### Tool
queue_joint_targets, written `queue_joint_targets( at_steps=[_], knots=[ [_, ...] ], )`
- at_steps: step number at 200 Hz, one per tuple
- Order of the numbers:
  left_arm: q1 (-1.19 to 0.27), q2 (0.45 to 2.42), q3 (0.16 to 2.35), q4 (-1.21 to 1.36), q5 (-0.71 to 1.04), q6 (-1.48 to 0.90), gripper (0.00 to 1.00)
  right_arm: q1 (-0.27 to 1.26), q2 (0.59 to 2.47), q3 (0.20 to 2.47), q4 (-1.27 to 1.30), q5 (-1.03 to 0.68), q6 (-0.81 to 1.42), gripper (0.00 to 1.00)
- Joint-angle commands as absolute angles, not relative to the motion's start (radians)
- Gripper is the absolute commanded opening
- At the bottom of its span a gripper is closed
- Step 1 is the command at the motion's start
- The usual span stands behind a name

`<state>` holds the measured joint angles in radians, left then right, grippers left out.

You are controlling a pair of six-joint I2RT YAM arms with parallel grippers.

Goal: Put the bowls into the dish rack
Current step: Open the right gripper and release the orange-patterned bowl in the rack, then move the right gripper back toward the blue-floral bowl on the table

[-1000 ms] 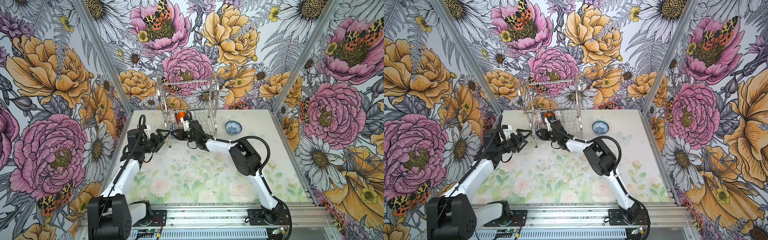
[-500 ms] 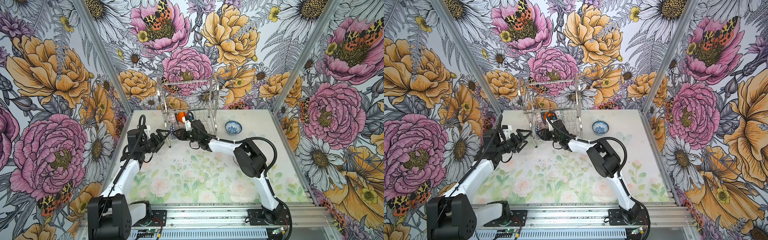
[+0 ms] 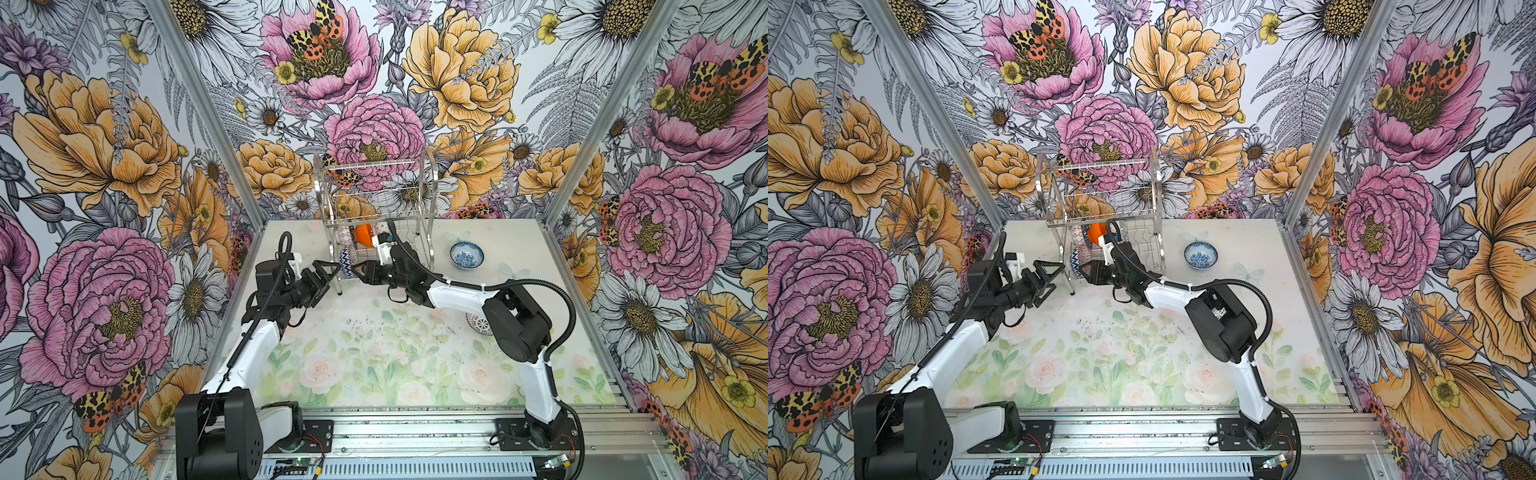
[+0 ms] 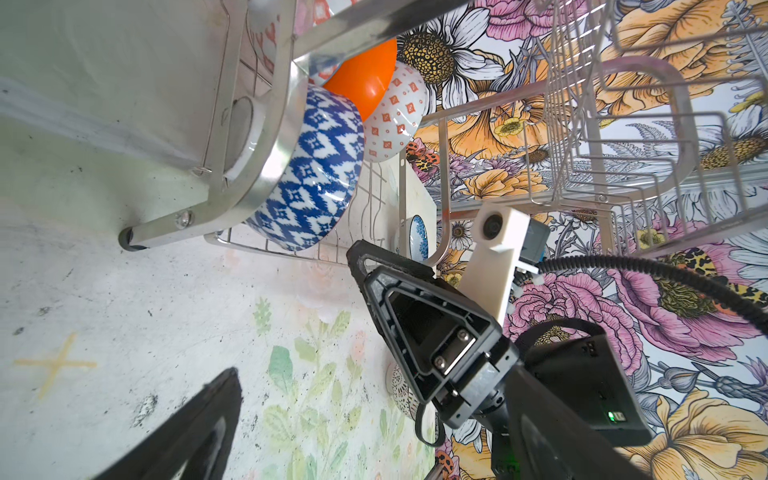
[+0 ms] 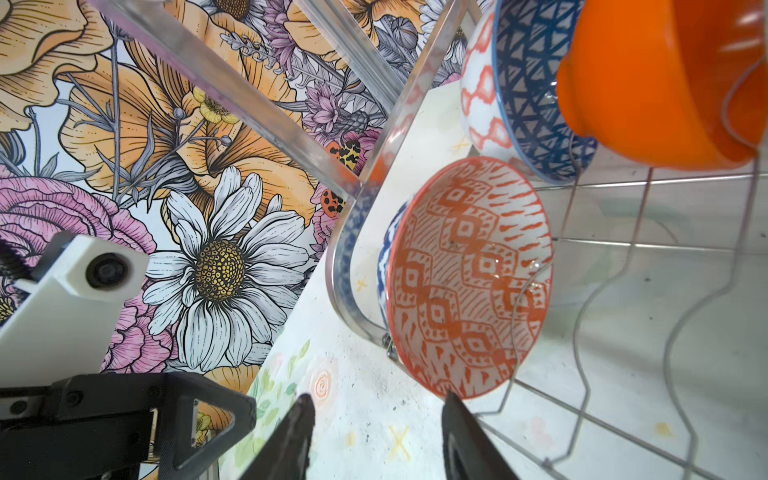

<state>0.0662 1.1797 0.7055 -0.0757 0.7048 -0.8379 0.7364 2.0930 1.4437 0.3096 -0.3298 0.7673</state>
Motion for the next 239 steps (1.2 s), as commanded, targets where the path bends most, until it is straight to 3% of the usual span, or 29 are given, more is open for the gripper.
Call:
queue_joint_targets(
  at_steps=[1,57,146,216,239],
  knots=[
    [0.029,1.157,0.704,-0.103,0.674,-0.805,0.99,0.735,2.008,1.402,0.340,-0.301,0.734,0.53],
    [-0.055,1.118,0.690,-0.190,0.611,-0.754,0.99,0.727,1.874,1.267,0.330,-0.275,0.697,0.66],
    [-0.286,1.082,0.713,-0.209,0.462,-0.801,0.99,0.688,1.605,1.038,0.283,-0.199,0.633,0.99],
    [-0.455,1.112,0.758,-0.160,0.362,-0.839,0.99,0.596,1.327,0.879,0.130,-0.091,0.581,0.99],
    [-0.498,1.135,0.780,-0.142,0.337,-0.846,0.99,0.555,1.232,0.835,0.048,0.020,0.578,0.99]
  ],
)
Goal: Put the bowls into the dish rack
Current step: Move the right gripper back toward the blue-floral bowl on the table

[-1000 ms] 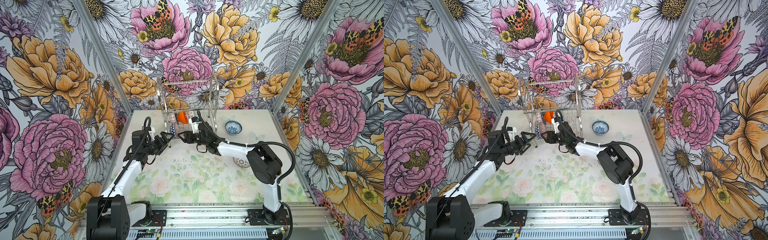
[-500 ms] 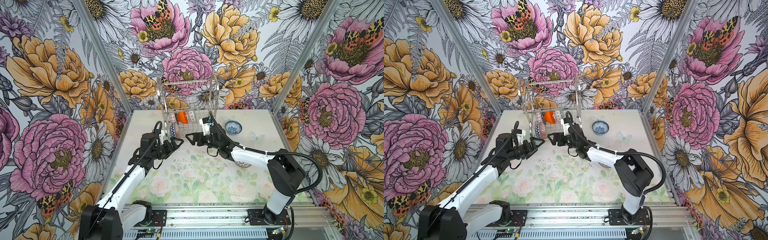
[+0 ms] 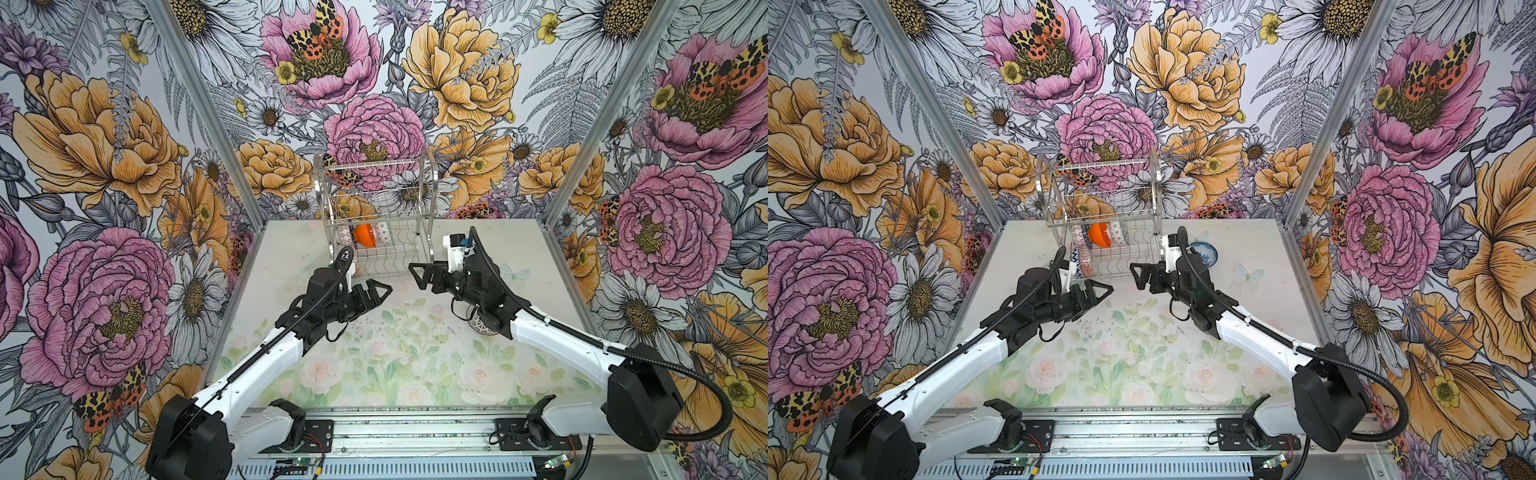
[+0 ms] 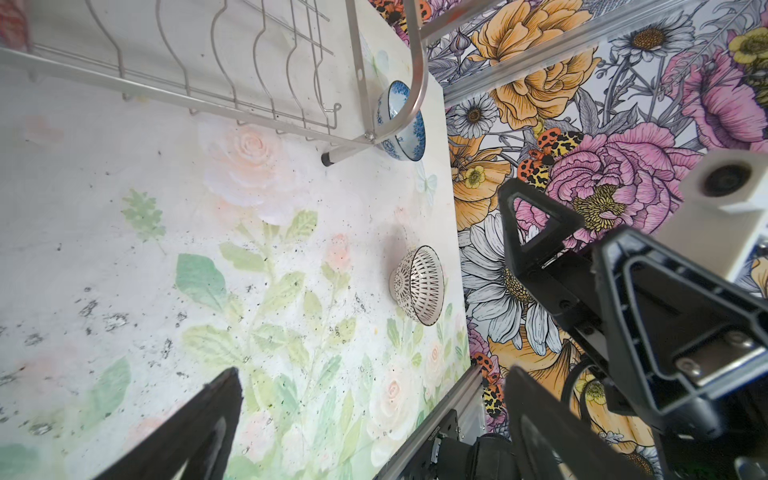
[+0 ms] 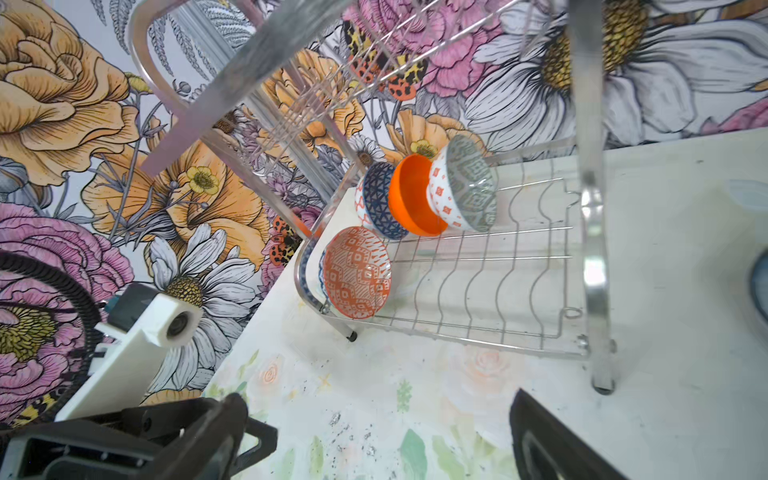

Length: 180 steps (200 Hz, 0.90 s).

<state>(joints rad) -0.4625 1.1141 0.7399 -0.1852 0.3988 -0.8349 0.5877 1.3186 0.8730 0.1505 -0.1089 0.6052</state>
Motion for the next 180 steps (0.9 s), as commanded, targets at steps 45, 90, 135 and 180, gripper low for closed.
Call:
queue_joint_targets(
  at_steps=[45,90,135,180],
  knots=[
    [-0.559,1.214,0.826,-0.089,0.316,-0.849,0.99,0.440,1.110,0.761,-0.069,0.222,0.607,0.99],
    [-0.600,1.317,0.909,-0.065,0.305,-0.825,0.98,0.264,1.251,0.825,-0.102,0.151,0.624,0.99],
    [-0.607,1.380,0.971,-0.118,0.293,-0.767,0.99,0.142,1.523,0.986,-0.103,0.068,0.612,0.95],
    [-0.588,1.414,0.993,-0.157,0.287,-0.726,0.99,0.093,1.791,1.197,-0.102,-0.039,0.595,0.85]
  ],
)
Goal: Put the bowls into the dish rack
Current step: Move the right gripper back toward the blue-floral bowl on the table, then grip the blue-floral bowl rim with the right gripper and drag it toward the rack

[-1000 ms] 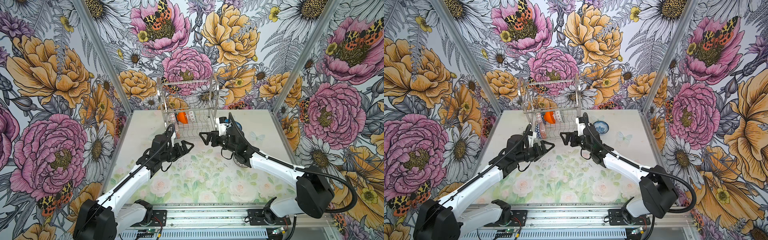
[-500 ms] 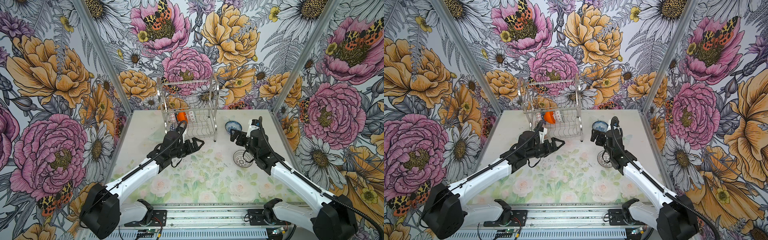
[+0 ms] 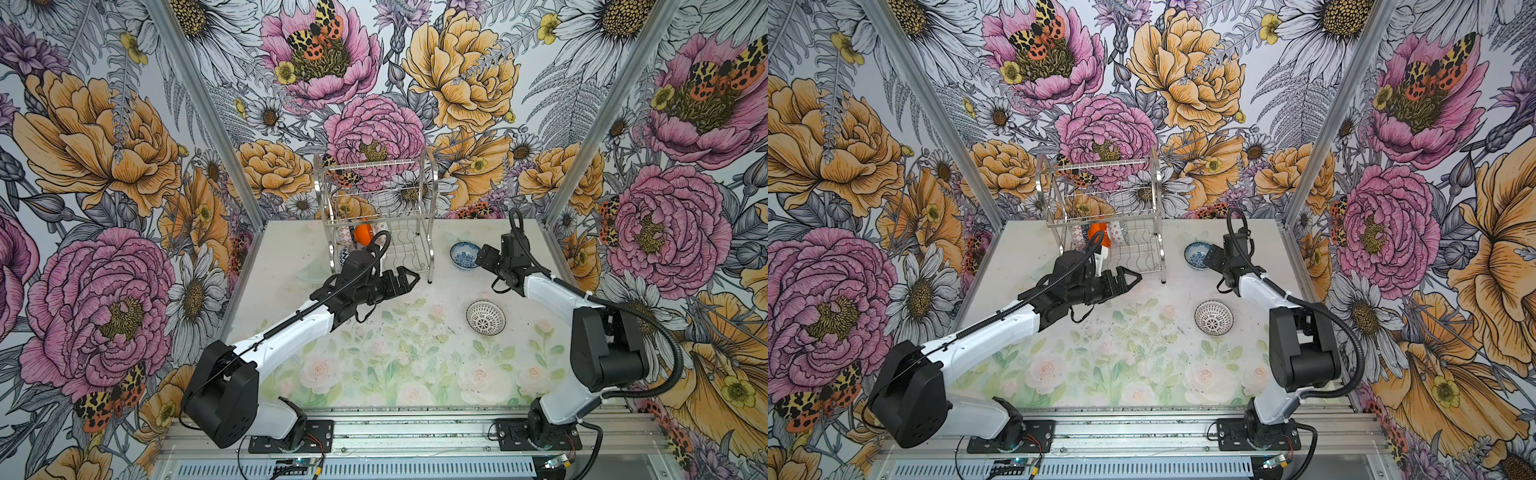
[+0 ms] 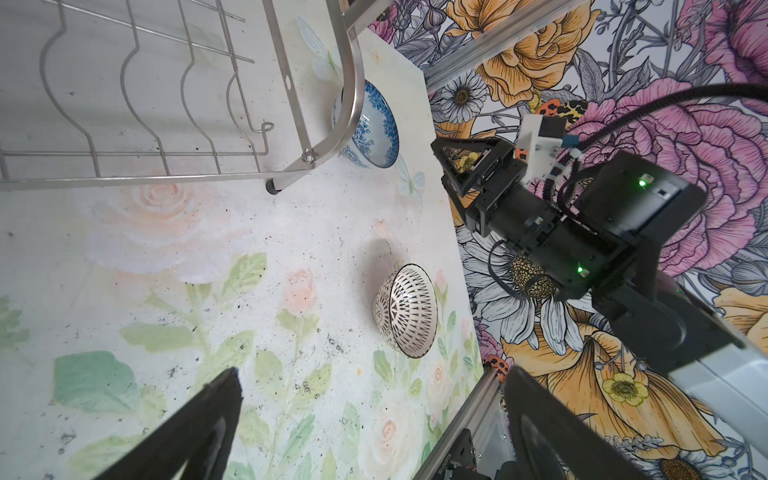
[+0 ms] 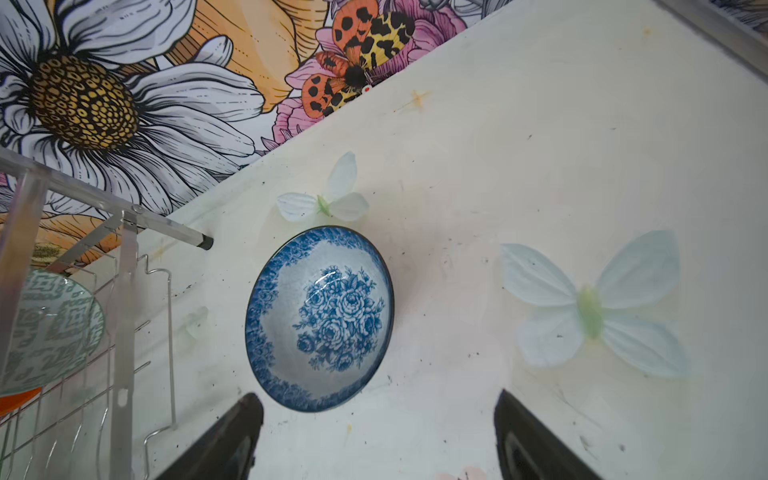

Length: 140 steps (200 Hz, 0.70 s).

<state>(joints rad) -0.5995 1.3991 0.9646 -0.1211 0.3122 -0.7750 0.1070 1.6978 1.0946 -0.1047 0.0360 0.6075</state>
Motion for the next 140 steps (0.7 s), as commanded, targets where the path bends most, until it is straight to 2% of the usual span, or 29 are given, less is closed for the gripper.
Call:
queue_joint_targets(
  at_steps=[1,30,79,125,140],
  knots=[
    [-0.589,1.414,0.993,-0.158,0.286,-0.727,0.99,0.092,1.796,1.203,-0.102,-0.041,0.595,0.85],
    [-0.570,1.414,0.996,-0.177,0.279,-0.716,0.99,0.062,1.919,1.301,-0.104,-0.093,0.600,0.75],
    [-0.555,1.415,1.001,-0.184,0.266,-0.723,0.99,0.041,1.994,1.315,-0.106,-0.094,0.586,0.63],
    [-0.556,1.431,0.992,-0.161,0.268,-0.743,0.99,0.044,2.050,1.334,-0.106,-0.121,0.579,0.45],
    [-0.557,1.417,0.987,-0.174,0.261,-0.745,0.99,0.043,2.066,1.349,-0.107,-0.141,0.578,0.35]
  ],
)
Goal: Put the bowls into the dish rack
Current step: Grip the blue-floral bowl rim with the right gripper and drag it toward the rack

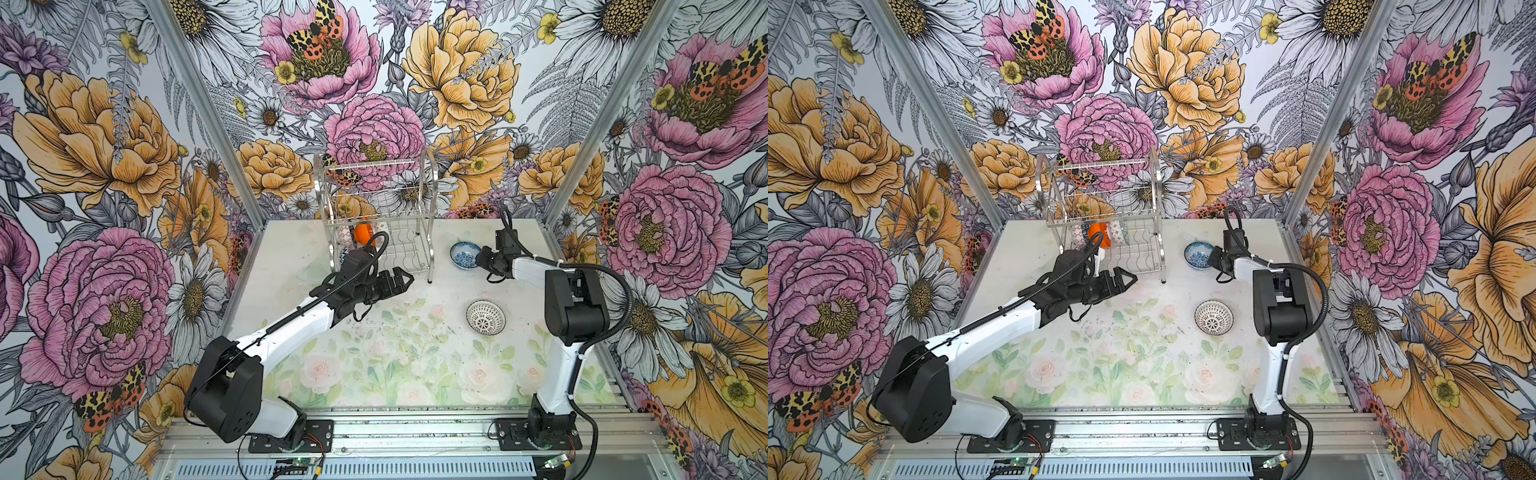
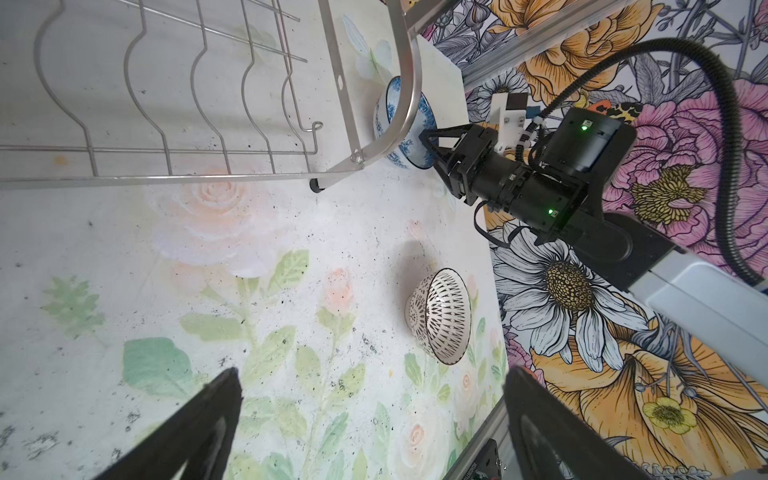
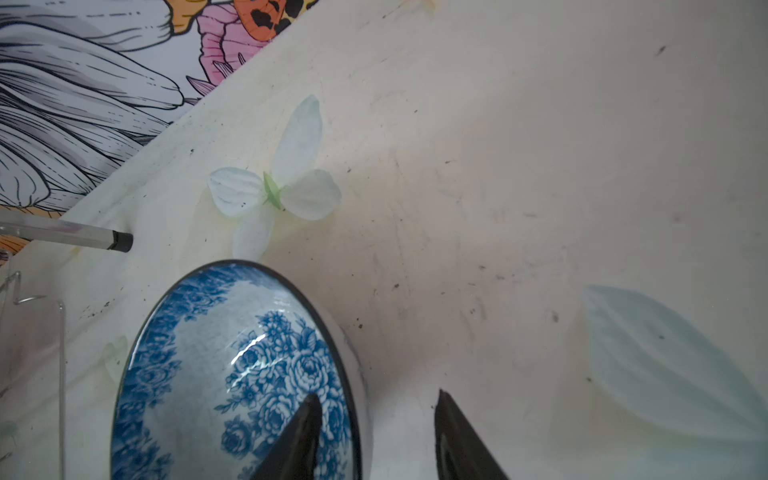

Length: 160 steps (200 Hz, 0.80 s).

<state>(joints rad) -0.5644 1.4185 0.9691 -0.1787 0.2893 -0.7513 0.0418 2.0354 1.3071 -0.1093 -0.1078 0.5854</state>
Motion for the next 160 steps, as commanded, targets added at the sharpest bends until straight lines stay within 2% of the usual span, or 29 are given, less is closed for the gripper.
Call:
queue_joint_targets(
  at_steps=[1,35,70,122,160],
  knots=[
    [-0.557,1.415,0.987,-0.174,0.261,-0.744,0.99,0.043,2.067,1.349,-0.107,-0.143,0.578,0.35],
    [-0.554,1.370,0.974,-0.205,0.245,-0.741,0.99,0.043,2.047,1.352,-0.112,-0.144,0.580,0.16],
    [-0.552,1.308,0.941,-0.213,0.233,-0.753,0.99,0.042,1.960,1.301,-0.116,-0.142,0.580,0.02],
    [-0.527,1.208,0.872,-0.214,0.246,-0.777,0.99,0.067,1.726,1.136,-0.140,-0.135,0.579,0.00],
    [-0.477,1.131,0.816,-0.215,0.288,-0.790,0.99,0.162,1.547,1.024,-0.211,-0.097,0.562,0.00]
  ],
)
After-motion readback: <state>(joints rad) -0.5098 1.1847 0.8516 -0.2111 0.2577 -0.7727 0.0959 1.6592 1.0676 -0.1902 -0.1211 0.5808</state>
